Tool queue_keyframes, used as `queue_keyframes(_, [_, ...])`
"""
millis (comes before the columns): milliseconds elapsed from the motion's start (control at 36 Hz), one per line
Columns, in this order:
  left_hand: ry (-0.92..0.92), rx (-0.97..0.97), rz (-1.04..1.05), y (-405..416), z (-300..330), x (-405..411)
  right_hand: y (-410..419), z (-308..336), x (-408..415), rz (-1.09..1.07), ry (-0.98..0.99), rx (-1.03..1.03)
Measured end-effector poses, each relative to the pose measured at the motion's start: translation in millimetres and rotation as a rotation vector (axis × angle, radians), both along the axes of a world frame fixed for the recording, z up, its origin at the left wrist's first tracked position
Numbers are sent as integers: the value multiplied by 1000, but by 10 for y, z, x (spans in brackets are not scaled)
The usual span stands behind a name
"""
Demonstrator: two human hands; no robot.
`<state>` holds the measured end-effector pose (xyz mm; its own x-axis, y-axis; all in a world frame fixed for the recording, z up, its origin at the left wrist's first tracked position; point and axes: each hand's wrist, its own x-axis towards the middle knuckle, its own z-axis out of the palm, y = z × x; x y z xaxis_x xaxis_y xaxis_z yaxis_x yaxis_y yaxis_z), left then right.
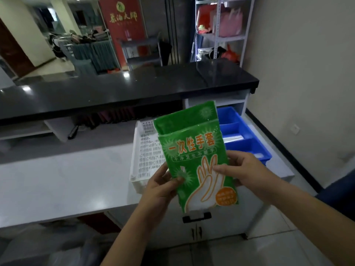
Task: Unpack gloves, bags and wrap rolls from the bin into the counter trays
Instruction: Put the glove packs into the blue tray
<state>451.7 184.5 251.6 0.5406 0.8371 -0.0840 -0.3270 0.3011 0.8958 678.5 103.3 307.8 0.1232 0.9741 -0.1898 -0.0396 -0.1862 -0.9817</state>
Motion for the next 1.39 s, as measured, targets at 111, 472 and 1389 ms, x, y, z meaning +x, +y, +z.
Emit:
queue_keyframes(111, [51,50,0,182,39,327,238,154,333,5,-44,35])
queue_keyframes(472, [460,154,9,1586,-22,1117,1372,572,1179,-24,-759,125])
queue_keyframes(1389, [730,-39,78,2391,-681,1625,3453,-714,1980,310,-1699,-25])
